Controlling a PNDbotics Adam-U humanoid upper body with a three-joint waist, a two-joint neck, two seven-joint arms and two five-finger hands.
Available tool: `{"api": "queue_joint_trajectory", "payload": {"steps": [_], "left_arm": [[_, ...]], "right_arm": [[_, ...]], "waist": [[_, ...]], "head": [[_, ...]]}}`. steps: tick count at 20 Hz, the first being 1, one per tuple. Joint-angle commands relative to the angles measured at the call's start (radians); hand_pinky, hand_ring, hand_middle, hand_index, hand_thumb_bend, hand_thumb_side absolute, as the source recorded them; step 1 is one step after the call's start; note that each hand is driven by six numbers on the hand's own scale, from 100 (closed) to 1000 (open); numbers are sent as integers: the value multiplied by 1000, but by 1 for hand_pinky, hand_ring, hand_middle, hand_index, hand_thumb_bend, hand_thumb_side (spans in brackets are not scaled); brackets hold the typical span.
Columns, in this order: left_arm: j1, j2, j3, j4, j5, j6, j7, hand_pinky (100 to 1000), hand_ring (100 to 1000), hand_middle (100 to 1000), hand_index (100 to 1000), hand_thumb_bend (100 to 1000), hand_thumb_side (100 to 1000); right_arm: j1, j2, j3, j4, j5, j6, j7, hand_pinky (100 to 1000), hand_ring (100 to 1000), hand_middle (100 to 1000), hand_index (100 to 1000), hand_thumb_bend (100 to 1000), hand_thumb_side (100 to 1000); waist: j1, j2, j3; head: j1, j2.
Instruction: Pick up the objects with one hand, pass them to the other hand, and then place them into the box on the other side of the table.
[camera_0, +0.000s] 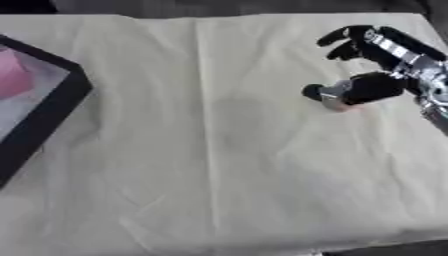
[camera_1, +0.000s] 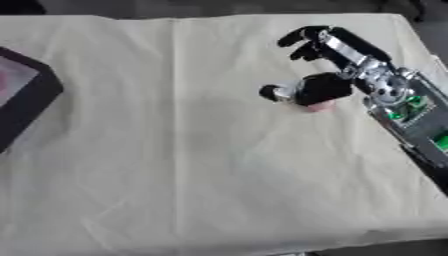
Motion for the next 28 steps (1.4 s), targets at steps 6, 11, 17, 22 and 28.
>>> {"api": "queue_joint_trajectory", "payload": {"steps": [6, 11, 17, 22, 28], "left_arm": [[0, 35, 24, -34, 43, -2, 29, 806, 669, 683, 749, 440, 478], [-2, 31, 23, -34, 41, 0, 22, 806, 671, 685, 749, 440, 484], [-6, 28, 23, -36, 38, 0, 18, 806, 672, 686, 750, 440, 486], [-6, 24, 23, -33, 35, 1, 17, 806, 672, 686, 750, 440, 487], [-9, 20, 28, -36, 37, 0, 22, 806, 669, 683, 747, 437, 485]], "right_arm": [[-8, -91, -98, 67, 9, -53, 74, 859, 796, 822, 806, 650, 190], [-31, -107, -107, 145, 24, -66, 116, 864, 807, 829, 815, 642, 188], [-67, -125, -104, 262, 55, -109, 199, 871, 819, 831, 818, 628, 178], [-90, -144, -101, 317, 97, -162, 314, 877, 823, 824, 811, 620, 176], [-112, -146, -102, 381, 134, -193, 388, 879, 824, 819, 787, 602, 156]], "waist": [[-2, -15, 2], [-1, -11, 8], [2, -7, 14], [4, -4, 16], [7, -2, 20]], "head": [[-25, -3], [-41, -3], [-59, -3], [-68, -3], [-77, -3]]}}
